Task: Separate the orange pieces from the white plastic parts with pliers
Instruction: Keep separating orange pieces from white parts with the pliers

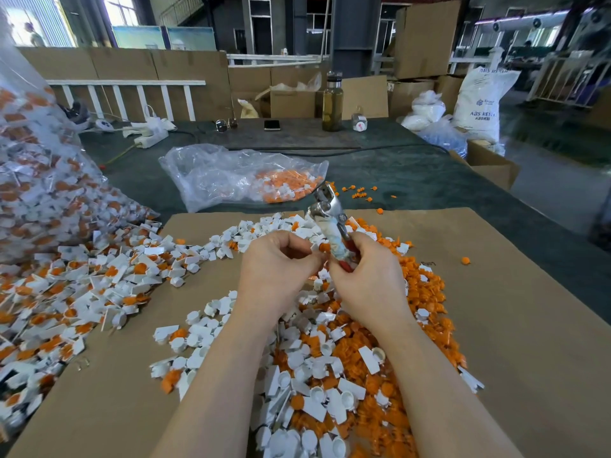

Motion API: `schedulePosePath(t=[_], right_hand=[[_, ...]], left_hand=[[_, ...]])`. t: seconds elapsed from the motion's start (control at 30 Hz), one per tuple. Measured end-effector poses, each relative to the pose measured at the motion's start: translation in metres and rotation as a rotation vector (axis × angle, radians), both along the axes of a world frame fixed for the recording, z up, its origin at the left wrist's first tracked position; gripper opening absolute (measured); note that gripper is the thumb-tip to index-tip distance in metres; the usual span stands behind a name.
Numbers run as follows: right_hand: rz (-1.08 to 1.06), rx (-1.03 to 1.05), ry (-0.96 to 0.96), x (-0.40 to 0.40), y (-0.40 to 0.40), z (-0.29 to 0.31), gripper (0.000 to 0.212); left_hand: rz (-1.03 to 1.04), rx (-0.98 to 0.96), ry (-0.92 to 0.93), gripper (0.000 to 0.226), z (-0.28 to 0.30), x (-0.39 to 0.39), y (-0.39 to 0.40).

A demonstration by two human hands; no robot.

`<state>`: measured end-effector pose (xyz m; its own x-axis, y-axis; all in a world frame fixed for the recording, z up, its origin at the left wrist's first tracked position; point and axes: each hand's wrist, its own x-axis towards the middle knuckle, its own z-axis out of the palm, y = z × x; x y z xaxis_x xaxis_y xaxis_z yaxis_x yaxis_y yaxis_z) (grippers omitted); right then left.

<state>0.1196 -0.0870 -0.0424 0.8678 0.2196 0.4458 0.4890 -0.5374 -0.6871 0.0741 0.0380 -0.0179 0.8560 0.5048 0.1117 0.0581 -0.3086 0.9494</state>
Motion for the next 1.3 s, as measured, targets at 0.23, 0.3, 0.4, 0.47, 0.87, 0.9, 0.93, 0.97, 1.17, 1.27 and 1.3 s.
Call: schedulePosePath(t=[0.23,0.3,0.4,0.47,0.87,0.9,0.93,0.97,1.17,1.27,1.3], right_hand=[[0.080,0.017,0.067,0.002,-0.003,0.003,0.008],[0.113,0.003,0.097,0.003,-0.006,0.004,0.009],[0.195,-0.018,0.153,0.002,-0.012,0.007,0.010],[0.235,-0.044,0.184,0.001,-0.015,0.009,0.011],[0.382,-0.139,0.276,-0.001,-0.017,0.014,0.016],[0.385,-0.147,0.282,-0.001,-0.017,0.014,0.019],[0.388,-0.153,0.288,-0.001,-0.017,0.014,0.021],[0.388,-0.158,0.292,0.000,-0.016,0.013,0.021],[0.403,-0.165,0.284,0.000,-0.013,0.008,0.012],[0.397,-0.155,0.293,0.000,-0.012,0.007,0.018],[0.396,-0.157,0.288,0.000,-0.012,0.008,0.019]], left_hand=[[0.018,0.025,-0.014,0.014,-0.004,0.003,0.004],[0.011,-0.034,-0.046,0.015,-0.005,0.003,0.007],[-0.006,-0.135,-0.109,0.011,-0.005,0.001,0.012],[-0.012,-0.170,-0.150,0.009,-0.006,0.000,0.016],[-0.072,-0.234,-0.244,0.007,-0.005,-0.002,0.026],[-0.074,-0.234,-0.246,0.007,-0.005,-0.002,0.026],[-0.076,-0.232,-0.247,0.006,-0.005,-0.002,0.027],[-0.081,-0.229,-0.246,0.005,-0.005,-0.002,0.027],[-0.083,-0.223,-0.252,0.004,-0.004,-0.001,0.028],[-0.077,-0.237,-0.267,0.004,-0.004,-0.001,0.026],[-0.077,-0.239,-0.271,0.005,-0.004,-0.001,0.025]])
